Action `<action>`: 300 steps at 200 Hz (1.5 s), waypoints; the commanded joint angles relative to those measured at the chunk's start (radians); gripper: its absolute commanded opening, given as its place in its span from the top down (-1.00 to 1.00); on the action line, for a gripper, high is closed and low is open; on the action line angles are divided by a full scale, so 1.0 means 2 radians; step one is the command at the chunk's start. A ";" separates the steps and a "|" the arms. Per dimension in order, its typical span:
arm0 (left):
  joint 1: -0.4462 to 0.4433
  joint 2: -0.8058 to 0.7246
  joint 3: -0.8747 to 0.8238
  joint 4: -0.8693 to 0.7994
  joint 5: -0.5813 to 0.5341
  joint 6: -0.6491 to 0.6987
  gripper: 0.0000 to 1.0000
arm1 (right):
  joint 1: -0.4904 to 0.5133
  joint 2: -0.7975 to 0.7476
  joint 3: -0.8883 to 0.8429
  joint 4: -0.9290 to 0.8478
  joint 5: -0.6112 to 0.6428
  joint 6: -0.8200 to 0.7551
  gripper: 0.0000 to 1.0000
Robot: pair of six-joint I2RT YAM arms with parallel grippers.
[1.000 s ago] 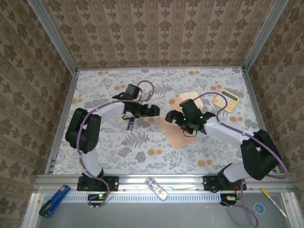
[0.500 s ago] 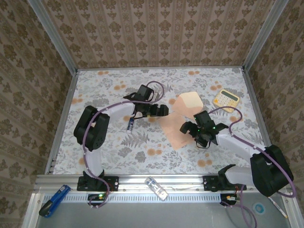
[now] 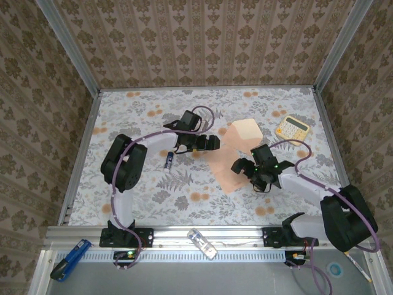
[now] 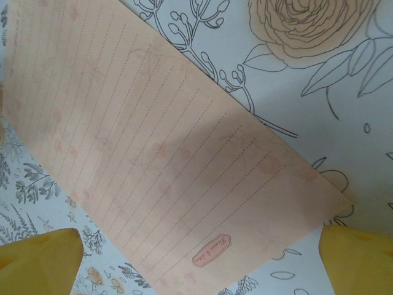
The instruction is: Place the letter into the envelope and seal it
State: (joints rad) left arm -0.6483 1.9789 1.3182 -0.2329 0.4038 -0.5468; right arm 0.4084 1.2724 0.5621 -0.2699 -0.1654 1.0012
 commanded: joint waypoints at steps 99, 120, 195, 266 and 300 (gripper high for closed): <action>-0.021 0.028 0.034 -0.065 -0.050 0.036 -0.89 | -0.002 0.049 0.005 0.041 -0.014 -0.025 -1.00; -0.024 0.030 0.034 -0.062 -0.046 0.035 -0.89 | -0.002 0.049 0.013 0.040 -0.012 -0.030 -1.00; -0.034 0.038 0.027 -0.036 -0.011 0.005 -0.90 | -0.002 0.078 0.030 0.053 -0.008 -0.040 -1.00; -0.038 0.026 0.017 -0.014 0.033 -0.019 -0.90 | -0.002 0.097 0.034 0.072 -0.015 -0.040 -1.00; -0.033 0.013 0.040 -0.090 -0.015 0.029 -0.90 | -0.002 0.099 0.032 0.074 -0.017 -0.040 -1.00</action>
State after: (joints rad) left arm -0.7235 2.0285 1.3632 -0.2859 0.4267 -0.5549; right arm 0.4026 1.3960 0.6399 -0.3233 -0.1764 0.9558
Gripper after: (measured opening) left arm 0.951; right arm 0.999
